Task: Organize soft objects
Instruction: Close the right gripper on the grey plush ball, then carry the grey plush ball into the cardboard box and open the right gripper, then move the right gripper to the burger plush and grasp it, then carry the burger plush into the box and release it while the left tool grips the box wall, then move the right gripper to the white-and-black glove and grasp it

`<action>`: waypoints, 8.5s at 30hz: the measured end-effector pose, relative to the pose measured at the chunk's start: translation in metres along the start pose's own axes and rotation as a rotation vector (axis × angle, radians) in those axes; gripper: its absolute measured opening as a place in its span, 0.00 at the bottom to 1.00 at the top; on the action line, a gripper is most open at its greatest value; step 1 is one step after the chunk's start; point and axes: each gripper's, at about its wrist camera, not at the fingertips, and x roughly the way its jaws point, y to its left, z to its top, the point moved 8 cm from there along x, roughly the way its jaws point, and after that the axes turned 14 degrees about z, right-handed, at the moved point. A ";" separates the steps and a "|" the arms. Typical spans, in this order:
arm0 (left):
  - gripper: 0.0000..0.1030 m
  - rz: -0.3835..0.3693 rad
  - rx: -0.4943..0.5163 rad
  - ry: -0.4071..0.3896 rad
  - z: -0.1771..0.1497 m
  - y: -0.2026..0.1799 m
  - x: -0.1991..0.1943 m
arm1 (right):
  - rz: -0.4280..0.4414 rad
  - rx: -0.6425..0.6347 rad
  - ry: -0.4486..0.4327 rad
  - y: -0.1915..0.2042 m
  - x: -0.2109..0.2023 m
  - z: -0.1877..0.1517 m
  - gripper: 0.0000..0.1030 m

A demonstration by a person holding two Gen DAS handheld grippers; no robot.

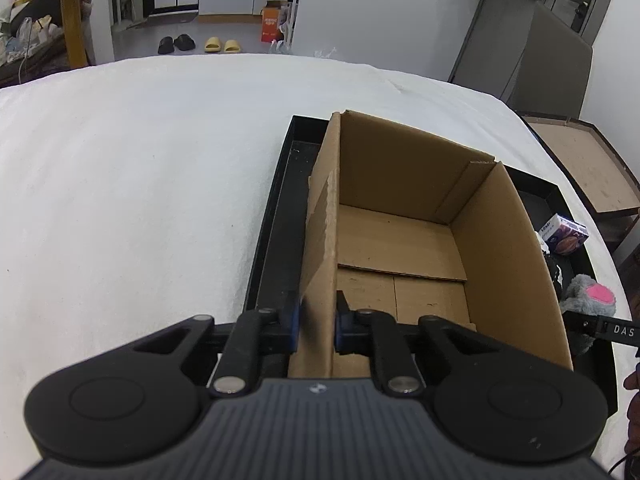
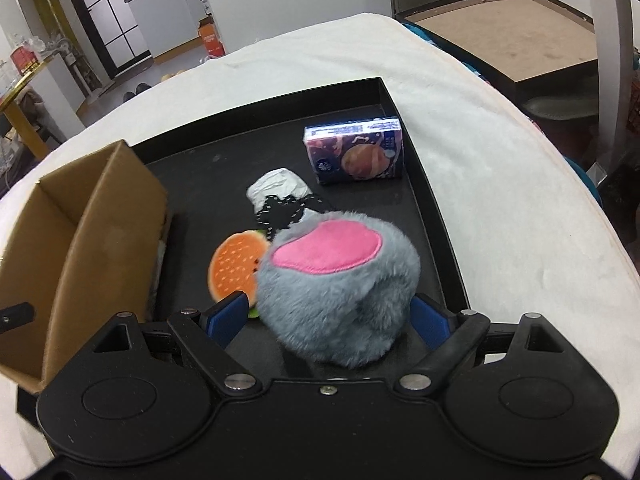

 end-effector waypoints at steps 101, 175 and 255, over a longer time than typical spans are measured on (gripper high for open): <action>0.70 0.030 0.003 0.061 0.007 -0.015 -0.016 | 0.296 -0.111 -0.069 0.122 -0.040 0.030 0.73; 0.67 0.044 -0.051 -0.022 0.022 -0.013 -0.018 | 0.314 -0.137 -0.073 0.139 -0.018 0.048 0.17; 0.81 0.138 -0.085 0.027 0.024 -0.021 -0.006 | 0.067 -0.061 -0.031 0.023 0.023 0.033 0.76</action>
